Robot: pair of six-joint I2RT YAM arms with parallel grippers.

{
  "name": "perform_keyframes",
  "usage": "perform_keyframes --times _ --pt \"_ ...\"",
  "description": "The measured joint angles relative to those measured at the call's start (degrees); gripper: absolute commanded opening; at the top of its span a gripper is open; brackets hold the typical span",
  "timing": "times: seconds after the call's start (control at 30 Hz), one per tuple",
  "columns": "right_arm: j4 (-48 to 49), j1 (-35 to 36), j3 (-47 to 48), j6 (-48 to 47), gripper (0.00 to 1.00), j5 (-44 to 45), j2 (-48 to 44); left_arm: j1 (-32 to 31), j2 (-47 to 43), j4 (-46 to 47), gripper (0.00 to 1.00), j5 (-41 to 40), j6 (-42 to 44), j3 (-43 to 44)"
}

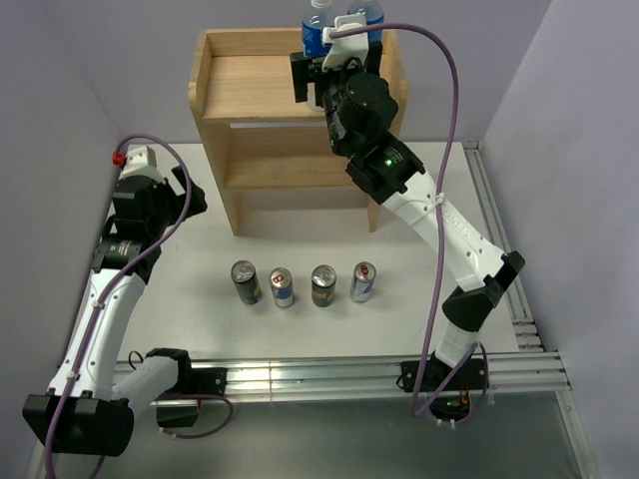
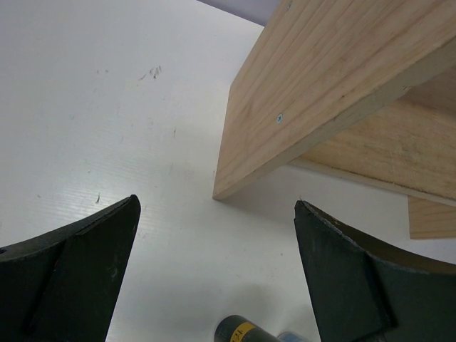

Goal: Place and organize the beverage onto the shelf

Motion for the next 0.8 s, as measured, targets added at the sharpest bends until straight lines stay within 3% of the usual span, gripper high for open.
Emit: perform_keyframes --times 0.43,0.8 --pt "3.4 2.9 -9.1 -0.7 0.97 2.0 -7.7 0.0 0.5 -0.1 0.96 0.0 0.1 0.0" --pt "6.7 11.1 -26.1 -0.2 0.97 8.2 -22.2 0.4 0.6 -0.1 0.96 0.0 0.2 0.0"
